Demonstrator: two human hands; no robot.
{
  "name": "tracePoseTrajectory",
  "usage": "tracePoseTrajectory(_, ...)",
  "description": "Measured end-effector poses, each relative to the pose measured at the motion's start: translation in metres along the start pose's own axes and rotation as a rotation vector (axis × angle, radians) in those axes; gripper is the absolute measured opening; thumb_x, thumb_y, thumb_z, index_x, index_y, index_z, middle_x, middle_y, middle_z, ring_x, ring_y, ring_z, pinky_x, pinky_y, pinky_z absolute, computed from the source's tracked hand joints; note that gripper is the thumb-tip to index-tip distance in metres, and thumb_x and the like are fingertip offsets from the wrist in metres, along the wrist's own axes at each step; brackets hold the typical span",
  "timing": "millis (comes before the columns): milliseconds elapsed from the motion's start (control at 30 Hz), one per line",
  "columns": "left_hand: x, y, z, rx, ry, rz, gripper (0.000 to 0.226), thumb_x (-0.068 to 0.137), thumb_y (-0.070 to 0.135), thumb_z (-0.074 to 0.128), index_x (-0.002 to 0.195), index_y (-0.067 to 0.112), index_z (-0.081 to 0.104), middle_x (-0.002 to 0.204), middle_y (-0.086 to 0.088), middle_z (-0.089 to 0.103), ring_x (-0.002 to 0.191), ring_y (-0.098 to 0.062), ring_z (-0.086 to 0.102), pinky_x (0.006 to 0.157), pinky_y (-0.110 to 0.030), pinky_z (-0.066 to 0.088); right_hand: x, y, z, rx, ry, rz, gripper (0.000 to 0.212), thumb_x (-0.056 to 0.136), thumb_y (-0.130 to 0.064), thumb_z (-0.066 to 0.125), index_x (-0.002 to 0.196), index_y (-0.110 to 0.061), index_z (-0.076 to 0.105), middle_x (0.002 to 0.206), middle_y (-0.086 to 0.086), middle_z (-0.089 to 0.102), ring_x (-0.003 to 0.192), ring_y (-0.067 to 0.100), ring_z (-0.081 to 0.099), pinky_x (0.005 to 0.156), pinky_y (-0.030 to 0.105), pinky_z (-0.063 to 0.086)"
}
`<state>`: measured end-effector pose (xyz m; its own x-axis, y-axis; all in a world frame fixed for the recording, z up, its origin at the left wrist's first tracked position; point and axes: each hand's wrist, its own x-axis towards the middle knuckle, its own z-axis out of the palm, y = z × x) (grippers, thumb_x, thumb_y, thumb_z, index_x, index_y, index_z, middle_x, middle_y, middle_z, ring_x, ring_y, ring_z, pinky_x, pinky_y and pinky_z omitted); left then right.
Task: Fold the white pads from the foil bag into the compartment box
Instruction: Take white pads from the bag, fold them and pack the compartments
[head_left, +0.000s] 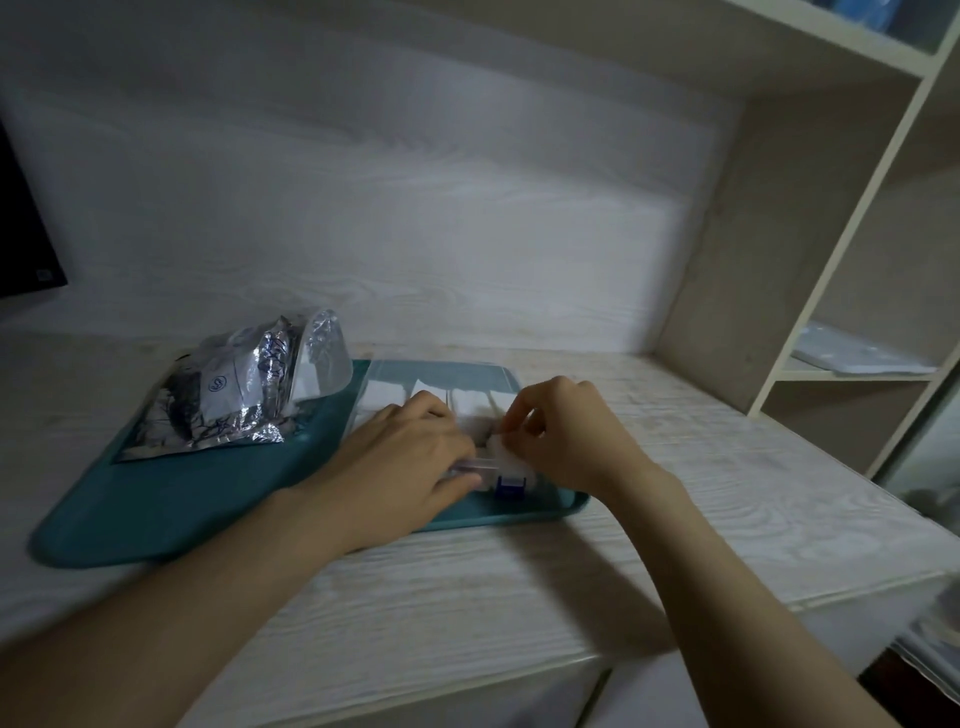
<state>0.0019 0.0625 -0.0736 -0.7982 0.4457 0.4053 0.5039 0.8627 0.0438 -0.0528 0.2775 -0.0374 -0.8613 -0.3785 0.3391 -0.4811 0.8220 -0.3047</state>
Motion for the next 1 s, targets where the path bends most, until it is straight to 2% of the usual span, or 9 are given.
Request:
tracePoseTrajectory(67,0.000,0.001,0.000,0.003,0.013,0.002,0.035,0.103,0.062,0.046,0.102,0.034,0.068,0.109,0.019,0.062,0.125,-0.005,0.040,0.096,-0.034,0.046,0.000,-0.004,-0.001,-0.141,0.031,-0.010,0.012,0.086,-0.037,0.082,0.085,-0.025,0.081,0.078,-0.008,0.070,0.077,0.015,0.063,0.071,0.033,0.056)
tracePoseTrajectory(167,0.000,0.001,0.001,-0.004,0.033,0.005,0.032,0.103,0.059,0.049,0.096,0.034,0.067,0.103,0.021,0.061,0.120,-0.006,0.043,0.092,-0.034,0.046,0.002,-0.012,0.000,-0.342,0.039,-0.056,0.029,0.097,-0.044,0.065,0.087,-0.019,0.077,0.086,0.000,0.058,0.084,0.023,0.053,0.074,0.035,0.039)
tracePoseTrajectory(333,0.003,-0.004,0.007,-0.032,0.037,0.010,0.033,0.100,0.062,0.052,0.100,0.035,0.070,0.107,0.022,0.064,0.123,-0.008,0.044,0.095,-0.035,0.048,-0.003,-0.024,0.006,-0.240,-0.094,-0.112,0.046,0.099,-0.039,0.045,0.057,-0.020,0.045,0.066,-0.004,0.042,0.076,0.023,0.047,0.079,0.040,0.038)
tracePoseTrajectory(533,0.005,-0.006,0.010,0.047,-0.034,-0.011,0.062,0.095,0.075,0.021,0.108,0.039,0.070,0.114,0.025,0.063,0.125,-0.003,0.037,0.100,-0.030,0.044,-0.012,-0.030,0.007,-0.364,-0.109,-0.180,0.040,0.089,-0.045,0.027,0.056,-0.023,0.032,0.059,-0.008,0.032,0.082,0.024,0.041,0.082,0.039,0.027)
tracePoseTrajectory(633,0.005,-0.008,0.009,0.015,-0.024,0.007,0.057,0.095,0.070,0.028,0.099,0.033,0.072,0.107,0.021,0.065,0.123,-0.003,0.041,0.100,-0.030,0.044,-0.010,-0.036,0.002,-0.393,-0.092,-0.185,0.048,0.095,-0.046,0.029,0.056,-0.019,0.034,0.058,-0.004,0.037,0.072,0.025,0.045,0.081,0.039,0.033)
tracePoseTrajectory(733,0.002,-0.008,-0.001,-0.158,0.145,0.043,0.033,0.090,0.041,0.048,0.077,0.019,0.069,0.084,0.009,0.066,0.102,-0.012,0.057,0.091,-0.037,0.050,-0.002,-0.041,0.005,-0.309,0.079,-0.162,0.052,0.092,-0.048,0.027,0.052,-0.016,0.036,0.051,-0.003,0.037,0.052,0.019,0.036,0.070,0.035,0.028)
tracePoseTrajectory(833,-0.001,-0.019,-0.017,-0.147,0.521,0.054,0.021,0.089,0.019,0.054,0.075,0.012,0.069,0.078,0.002,0.066,0.080,-0.020,0.061,0.082,-0.040,0.049,0.008,-0.049,0.015,-0.140,0.238,-0.151,0.042,0.088,-0.041,0.037,0.054,-0.016,0.042,0.047,-0.004,0.036,0.045,0.018,0.035,0.059,0.033,0.021)
tracePoseTrajectory(933,-0.006,-0.050,-0.033,0.027,0.768,-0.117,0.014,0.088,0.017,0.059,0.086,0.012,0.072,0.088,-0.001,0.071,0.086,-0.024,0.062,0.083,-0.037,0.044,0.025,-0.067,0.023,-0.030,0.234,-0.209,0.034,0.089,-0.038,0.040,0.068,-0.019,0.059,0.056,-0.004,0.053,0.051,0.019,0.050,0.056,0.032,0.038)
tracePoseTrajectory(1000,-0.011,-0.073,-0.040,0.082,0.775,-0.331,0.024,0.086,0.029,0.066,0.104,0.016,0.072,0.106,-0.001,0.072,0.101,-0.028,0.063,0.090,-0.040,0.041,0.039,-0.080,0.028,0.022,0.193,-0.253,0.027,0.091,-0.031,0.046,0.086,-0.018,0.069,0.069,-0.002,0.066,0.061,0.020,0.059,0.061,0.037,0.054)
